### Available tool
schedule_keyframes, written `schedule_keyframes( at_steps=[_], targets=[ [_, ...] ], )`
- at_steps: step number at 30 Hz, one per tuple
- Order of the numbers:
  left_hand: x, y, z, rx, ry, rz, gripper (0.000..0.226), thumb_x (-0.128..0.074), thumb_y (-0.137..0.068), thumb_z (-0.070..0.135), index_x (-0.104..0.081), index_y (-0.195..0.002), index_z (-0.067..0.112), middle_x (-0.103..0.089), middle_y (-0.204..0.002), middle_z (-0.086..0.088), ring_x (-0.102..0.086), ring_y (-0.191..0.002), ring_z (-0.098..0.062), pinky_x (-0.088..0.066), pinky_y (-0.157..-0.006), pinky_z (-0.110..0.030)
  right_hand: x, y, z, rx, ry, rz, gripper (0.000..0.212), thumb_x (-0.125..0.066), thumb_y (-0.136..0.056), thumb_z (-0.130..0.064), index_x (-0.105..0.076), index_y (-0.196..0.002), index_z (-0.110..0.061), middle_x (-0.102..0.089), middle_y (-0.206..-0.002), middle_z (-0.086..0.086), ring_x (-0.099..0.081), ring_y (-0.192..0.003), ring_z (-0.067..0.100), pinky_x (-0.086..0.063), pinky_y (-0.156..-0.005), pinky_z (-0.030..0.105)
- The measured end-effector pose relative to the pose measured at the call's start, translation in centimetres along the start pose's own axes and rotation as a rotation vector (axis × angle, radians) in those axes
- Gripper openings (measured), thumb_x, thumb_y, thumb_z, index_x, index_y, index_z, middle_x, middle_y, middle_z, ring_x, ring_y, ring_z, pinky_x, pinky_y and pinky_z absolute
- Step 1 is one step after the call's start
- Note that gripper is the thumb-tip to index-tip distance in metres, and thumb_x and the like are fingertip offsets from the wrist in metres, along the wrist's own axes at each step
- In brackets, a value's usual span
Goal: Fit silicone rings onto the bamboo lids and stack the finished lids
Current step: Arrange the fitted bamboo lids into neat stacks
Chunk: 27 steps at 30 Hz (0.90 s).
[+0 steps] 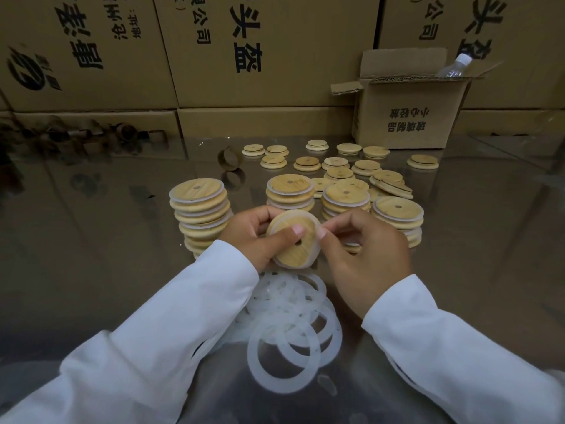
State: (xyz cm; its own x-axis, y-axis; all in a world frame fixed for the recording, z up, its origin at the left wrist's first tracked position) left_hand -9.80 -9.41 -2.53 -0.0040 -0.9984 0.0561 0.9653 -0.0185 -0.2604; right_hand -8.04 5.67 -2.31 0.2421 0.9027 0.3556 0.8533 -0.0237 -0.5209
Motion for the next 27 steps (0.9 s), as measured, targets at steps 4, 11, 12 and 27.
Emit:
schedule_keyframes(
  at_steps=[4, 11, 12, 27],
  targets=[
    [0.34, -0.11, 0.13, -0.020, -0.017, -0.016, 0.007, -0.068, -0.072, 0.009, -0.063, -0.074, 0.013, -0.068, -0.061, 0.006, -0.064, -0.062, -0.008, -0.053, -0.061, -0.020, 0.01, -0.16, -0.01, -0.046, -0.073, -0.013, 0.018, -0.069, -0.080, -0.018, -0.062, -0.067, -0.028, -0.064, -0.068, -0.016, -0.060, -0.071, -0.002, -0.048, -0.065, 0.010],
    [0.45, 0.07, 0.68, -0.050, -0.016, -0.011, 0.024, -0.068, -0.053, 0.030, -0.063, -0.071, 0.015, -0.068, -0.065, 0.005, -0.064, -0.067, -0.011, -0.054, -0.069, -0.030, -0.09, -0.63, 0.13, -0.174, -0.125, -0.026, 0.018, -0.068, -0.081, -0.018, -0.063, -0.066, -0.027, -0.067, -0.072, -0.008, -0.064, -0.072, 0.012, -0.054, -0.078, 0.034],
    [0.44, 0.07, 0.69, -0.053, -0.018, -0.011, 0.025, -0.068, -0.052, 0.031, -0.063, -0.071, 0.016, -0.068, -0.065, 0.005, -0.064, -0.068, -0.011, -0.053, -0.070, -0.031, -0.10, -0.66, 0.11, -0.180, -0.132, -0.029, 0.019, -0.068, -0.081, -0.017, -0.062, -0.067, -0.027, -0.067, -0.072, -0.007, -0.064, -0.073, 0.012, -0.054, -0.079, 0.034],
    [0.58, -0.08, 0.42, -0.028, -0.009, -0.005, 0.009, -0.075, -0.061, 0.022, -0.069, -0.061, 0.029, -0.070, -0.068, 0.003, -0.065, -0.073, -0.016, -0.054, -0.071, -0.035, -0.03, -0.84, 0.33, -0.219, -0.198, -0.080, 0.017, -0.065, -0.083, -0.011, -0.061, -0.071, -0.023, -0.066, -0.071, -0.003, -0.066, -0.067, 0.013, -0.054, -0.073, 0.035]
  ],
)
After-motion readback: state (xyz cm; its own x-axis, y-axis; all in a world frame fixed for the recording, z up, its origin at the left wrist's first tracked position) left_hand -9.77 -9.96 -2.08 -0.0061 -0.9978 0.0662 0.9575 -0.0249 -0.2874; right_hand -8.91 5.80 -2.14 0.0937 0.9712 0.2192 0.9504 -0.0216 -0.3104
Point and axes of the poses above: each hand's wrist, its own y-axis away from the middle knuckle, its own x-axis out of the back of the hand, z = x × y, the point moved 1 cm from there along -y, towards the middle knuckle
